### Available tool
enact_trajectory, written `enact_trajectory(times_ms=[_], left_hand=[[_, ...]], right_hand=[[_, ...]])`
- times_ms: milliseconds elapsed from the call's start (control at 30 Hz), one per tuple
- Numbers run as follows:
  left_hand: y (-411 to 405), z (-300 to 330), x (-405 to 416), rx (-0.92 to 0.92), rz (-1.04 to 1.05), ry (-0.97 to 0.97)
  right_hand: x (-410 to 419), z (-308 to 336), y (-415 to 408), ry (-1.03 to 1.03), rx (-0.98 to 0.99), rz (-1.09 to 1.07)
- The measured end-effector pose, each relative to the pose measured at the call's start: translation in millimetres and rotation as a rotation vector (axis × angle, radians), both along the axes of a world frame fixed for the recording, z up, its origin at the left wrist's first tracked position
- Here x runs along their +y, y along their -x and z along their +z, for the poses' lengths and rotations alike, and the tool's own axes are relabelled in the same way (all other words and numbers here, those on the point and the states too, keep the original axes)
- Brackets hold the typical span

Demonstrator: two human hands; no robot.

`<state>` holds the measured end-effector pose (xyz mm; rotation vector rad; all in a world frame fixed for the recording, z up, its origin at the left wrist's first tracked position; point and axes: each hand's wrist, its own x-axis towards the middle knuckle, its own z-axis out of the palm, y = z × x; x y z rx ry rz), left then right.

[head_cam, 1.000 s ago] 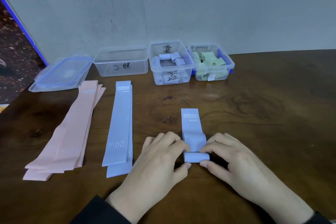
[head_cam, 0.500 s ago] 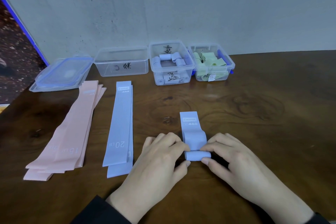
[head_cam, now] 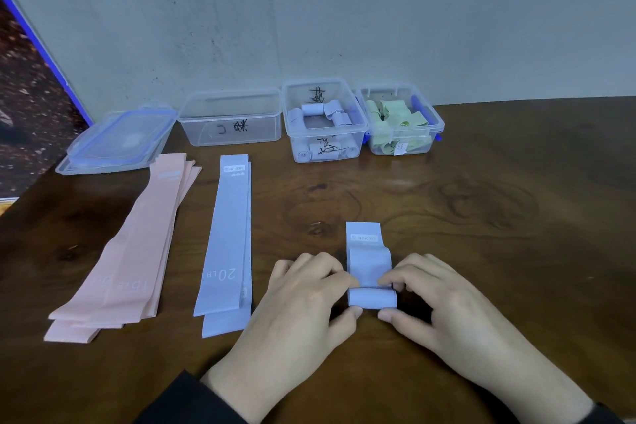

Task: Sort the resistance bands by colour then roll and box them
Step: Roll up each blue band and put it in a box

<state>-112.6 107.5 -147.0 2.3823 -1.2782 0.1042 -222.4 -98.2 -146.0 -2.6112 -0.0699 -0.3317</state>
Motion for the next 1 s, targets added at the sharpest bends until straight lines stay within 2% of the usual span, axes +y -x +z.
enact_trajectory(times_ms=[1000], left_hand=[[1.2, 0.9, 0.0, 0.005, 0.027, 0.009]], right_hand=[[-0.6, -3.1, -1.3, 0.028, -0.009, 0.008]])
